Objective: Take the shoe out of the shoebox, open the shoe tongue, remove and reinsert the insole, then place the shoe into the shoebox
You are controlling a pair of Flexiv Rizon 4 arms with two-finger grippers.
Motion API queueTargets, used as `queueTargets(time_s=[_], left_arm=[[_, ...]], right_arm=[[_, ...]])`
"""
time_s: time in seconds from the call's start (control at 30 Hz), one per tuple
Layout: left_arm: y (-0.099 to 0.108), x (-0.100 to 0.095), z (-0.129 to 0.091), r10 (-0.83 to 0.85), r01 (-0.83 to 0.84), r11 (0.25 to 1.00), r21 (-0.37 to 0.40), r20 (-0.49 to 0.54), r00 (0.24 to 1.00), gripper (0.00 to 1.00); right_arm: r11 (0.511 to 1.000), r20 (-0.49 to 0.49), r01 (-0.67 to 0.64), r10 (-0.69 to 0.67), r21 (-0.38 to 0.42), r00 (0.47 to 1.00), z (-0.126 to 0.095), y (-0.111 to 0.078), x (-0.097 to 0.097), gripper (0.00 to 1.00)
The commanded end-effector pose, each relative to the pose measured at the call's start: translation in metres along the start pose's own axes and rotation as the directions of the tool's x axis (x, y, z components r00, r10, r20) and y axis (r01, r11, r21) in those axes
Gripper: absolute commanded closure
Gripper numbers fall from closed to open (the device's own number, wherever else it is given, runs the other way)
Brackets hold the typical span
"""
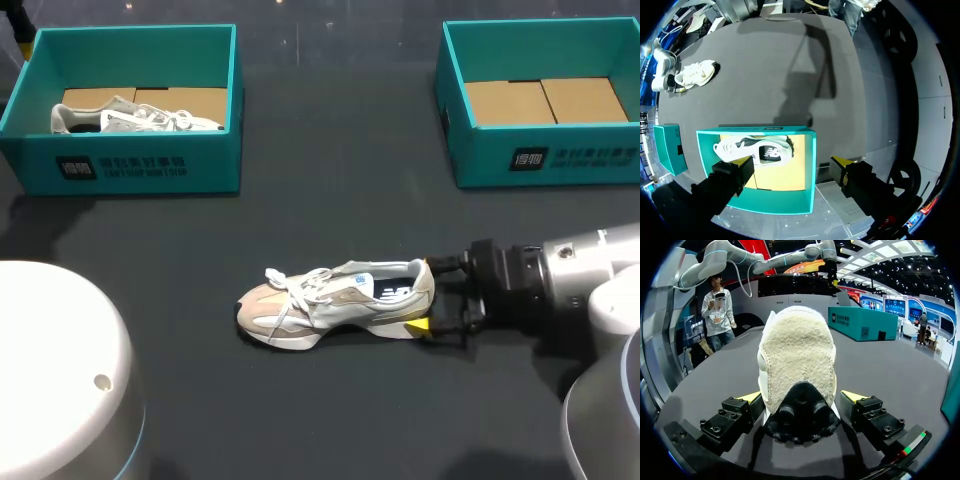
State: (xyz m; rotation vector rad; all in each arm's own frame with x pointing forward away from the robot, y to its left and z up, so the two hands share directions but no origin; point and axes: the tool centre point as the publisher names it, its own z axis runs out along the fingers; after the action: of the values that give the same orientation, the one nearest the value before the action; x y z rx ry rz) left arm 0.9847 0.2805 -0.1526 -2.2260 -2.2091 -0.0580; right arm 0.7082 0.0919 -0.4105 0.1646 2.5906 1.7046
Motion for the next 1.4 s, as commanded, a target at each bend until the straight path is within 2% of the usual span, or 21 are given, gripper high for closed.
queueTargets(time_s=[0.03,1.0,1.03,1.07,1.1,1.13,1.2,1.4], left_arm=[[-0.001,0.001,0.0,0.001,-0.001,1.0,-0.001,-0.002,1.0,0.0],[-0.001,0.001,0.0,0.001,-0.001,1.0,-0.001,-0.002,1.0,0.0],[-0.001,0.001,0.0,0.001,-0.001,1.0,-0.001,-0.002,1.0,0.0],[-0.001,0.001,0.0,0.001,-0.001,1.0,-0.001,-0.002,1.0,0.0],[-0.001,0.001,0.0,0.001,-0.001,1.0,-0.001,-0.002,1.0,0.0],[-0.001,0.001,0.0,0.001,-0.001,1.0,-0.001,-0.002,1.0,0.0],[-0.001,0.001,0.0,0.001,-0.001,1.0,-0.001,-0.002,1.0,0.0],[-0.001,0.001,0.0,0.001,-0.001,1.0,-0.001,-0.002,1.0,0.0]], right_arm=[[1.0,-0.001,0.002,-0.002,-0.004,1.0,0.005,0.0,-0.001,0.0],[1.0,-0.039,0.019,-0.019,-0.016,0.999,0.024,0.007,-0.002,0.0],[1.0,-0.039,0.018,-0.018,-0.017,0.999,0.024,0.006,-0.002,0.1],[1.0,-0.039,0.017,-0.018,-0.017,0.999,0.024,0.006,-0.002,0.42],[1.0,-0.039,0.017,-0.018,-0.018,0.999,0.024,0.006,-0.002,0.56],[1.0,-0.039,0.018,-0.019,-0.019,0.999,0.024,0.006,-0.002,0.65],[1.0,-0.037,0.021,-0.022,-0.019,0.999,0.025,0.006,-0.002,0.98],[1.0,-0.031,0.027,-0.027,-0.014,0.999,0.025,0.008,-0.001,1.0]])
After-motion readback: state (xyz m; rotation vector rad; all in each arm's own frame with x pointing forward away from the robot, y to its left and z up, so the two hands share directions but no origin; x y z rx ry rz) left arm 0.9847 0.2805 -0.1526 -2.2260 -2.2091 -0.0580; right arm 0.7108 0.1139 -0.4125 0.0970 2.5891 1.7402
